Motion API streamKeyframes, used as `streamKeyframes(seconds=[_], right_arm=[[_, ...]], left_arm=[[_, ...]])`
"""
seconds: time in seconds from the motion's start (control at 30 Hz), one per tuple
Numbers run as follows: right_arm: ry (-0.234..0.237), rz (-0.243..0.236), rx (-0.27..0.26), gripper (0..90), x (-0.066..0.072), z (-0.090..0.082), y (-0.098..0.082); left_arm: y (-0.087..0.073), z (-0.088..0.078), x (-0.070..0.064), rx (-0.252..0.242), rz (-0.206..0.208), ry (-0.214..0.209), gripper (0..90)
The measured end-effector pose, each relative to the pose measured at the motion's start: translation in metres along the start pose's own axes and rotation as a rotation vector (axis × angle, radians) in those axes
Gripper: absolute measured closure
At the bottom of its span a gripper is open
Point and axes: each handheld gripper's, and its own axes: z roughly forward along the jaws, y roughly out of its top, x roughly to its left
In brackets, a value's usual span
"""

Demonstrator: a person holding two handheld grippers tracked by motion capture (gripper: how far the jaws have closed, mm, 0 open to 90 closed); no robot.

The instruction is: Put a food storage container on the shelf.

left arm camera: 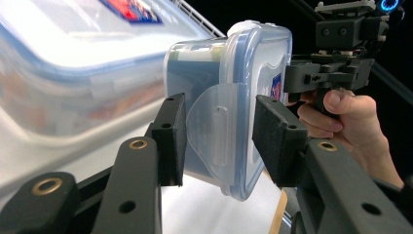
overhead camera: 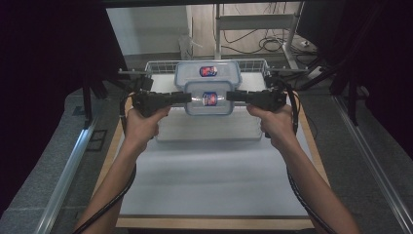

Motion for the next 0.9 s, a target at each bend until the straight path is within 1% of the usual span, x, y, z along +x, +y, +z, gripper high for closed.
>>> streamKeyframes(seconds=[0.13,0.17,0.2,0.43,0.7,0.9], right_arm=[[0.002,0.007,-0.013,57.7,-0.001,0.002,0.012],[0.008,0.019,-0.018,57.7,-0.002,0.002,0.017],[0.009,0.016,-0.022,57.7,-0.002,0.003,0.019],[0.017,0.038,-0.031,57.7,-0.008,0.007,0.037],[0.000,0.042,-0.044,57.7,-0.014,0.013,0.055],[-0.011,0.062,-0.062,57.7,-0.022,0.017,0.064]], left_arm=[[0.015,-0.001,0.002,-0.013,-0.002,0.004,57.3],[0.017,-0.001,0.002,-0.018,-0.007,0.005,57.3],[0.021,-0.001,0.002,-0.020,-0.005,0.007,57.3],[0.041,0.000,0.007,-0.045,-0.019,0.012,57.4],[0.051,0.006,0.021,-0.075,-0.066,-0.011,57.4],[0.054,0.012,0.030,-0.083,-0.083,-0.013,57.3]])
